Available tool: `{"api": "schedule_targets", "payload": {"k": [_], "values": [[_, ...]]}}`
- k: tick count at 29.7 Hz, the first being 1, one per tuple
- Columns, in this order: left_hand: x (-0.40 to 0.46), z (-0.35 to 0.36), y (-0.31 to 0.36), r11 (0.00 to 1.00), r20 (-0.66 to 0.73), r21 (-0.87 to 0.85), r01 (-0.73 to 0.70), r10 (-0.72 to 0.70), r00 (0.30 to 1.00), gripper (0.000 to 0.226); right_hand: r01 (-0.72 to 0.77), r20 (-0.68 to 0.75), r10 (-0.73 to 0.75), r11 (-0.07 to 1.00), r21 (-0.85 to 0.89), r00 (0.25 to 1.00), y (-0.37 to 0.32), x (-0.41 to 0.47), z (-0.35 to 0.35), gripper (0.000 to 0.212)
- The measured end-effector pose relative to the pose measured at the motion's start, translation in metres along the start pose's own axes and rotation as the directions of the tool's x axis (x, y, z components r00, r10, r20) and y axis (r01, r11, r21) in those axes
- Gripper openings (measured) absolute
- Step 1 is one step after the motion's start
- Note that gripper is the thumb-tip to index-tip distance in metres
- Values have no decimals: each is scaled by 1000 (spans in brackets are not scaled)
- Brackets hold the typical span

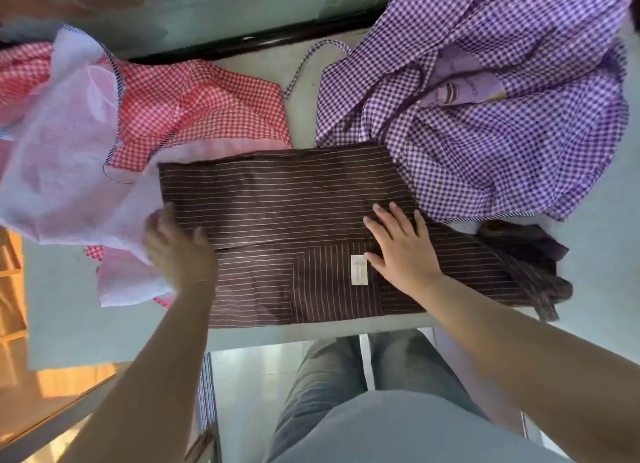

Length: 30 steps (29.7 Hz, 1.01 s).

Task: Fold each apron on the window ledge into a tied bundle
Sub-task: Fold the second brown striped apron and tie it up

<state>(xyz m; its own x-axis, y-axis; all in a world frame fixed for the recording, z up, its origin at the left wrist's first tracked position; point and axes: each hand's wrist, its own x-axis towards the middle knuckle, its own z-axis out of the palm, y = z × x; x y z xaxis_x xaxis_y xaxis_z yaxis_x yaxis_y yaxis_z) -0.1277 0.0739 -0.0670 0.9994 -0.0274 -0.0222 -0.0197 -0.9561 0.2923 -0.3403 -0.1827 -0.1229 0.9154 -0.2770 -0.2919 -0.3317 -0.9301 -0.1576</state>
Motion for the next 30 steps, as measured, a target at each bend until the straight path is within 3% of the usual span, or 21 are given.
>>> {"api": "schedule_targets", "payload": {"k": [1,2,3,5,7,10,13,18,21,23,25,27,30], "values": [[-13,9,15,977,40,55,-204,202,978,56,-3,-20,3,1000,1,1000,4,-2,0,64],[-29,19,34,909,146,85,-408,394,908,57,5,-43,-4,1000,10,999,4,-4,0,63],[-47,31,54,815,304,79,-575,529,792,62,29,-69,-27,999,26,997,2,-7,1,60],[-86,55,91,680,623,29,-733,561,545,82,94,-109,-85,992,86,990,-6,-16,2,55],[-109,74,114,661,784,46,-749,441,437,101,99,-101,-84,983,154,991,-9,-27,6,50],[-117,88,132,672,840,135,-728,312,443,122,-24,-51,32,989,146,998,22,-53,16,49],[-114,89,139,679,865,175,-713,239,440,128,-241,-73,250,964,108,966,71,-80,18,46],[-124,86,155,645,862,286,-709,149,484,130,-648,-106,658,752,116,745,141,-122,4,44],[-145,85,182,530,829,365,-765,189,526,116,-817,3,853,498,291,522,159,-139,-2,58],[-167,86,200,530,789,305,-791,325,522,101,-864,128,938,236,444,322,161,-140,-3,62],[-189,90,216,553,786,218,-804,390,481,105,-822,311,936,-44,567,164,165,-137,-4,55],[-204,98,227,568,832,193,-800,337,440,115,-728,418,904,-226,647,91,167,-137,-5,41],[-211,109,231,570,856,254,-782,243,456,127,-552,500,865,-393,736,51,160,-139,1,33]]}}
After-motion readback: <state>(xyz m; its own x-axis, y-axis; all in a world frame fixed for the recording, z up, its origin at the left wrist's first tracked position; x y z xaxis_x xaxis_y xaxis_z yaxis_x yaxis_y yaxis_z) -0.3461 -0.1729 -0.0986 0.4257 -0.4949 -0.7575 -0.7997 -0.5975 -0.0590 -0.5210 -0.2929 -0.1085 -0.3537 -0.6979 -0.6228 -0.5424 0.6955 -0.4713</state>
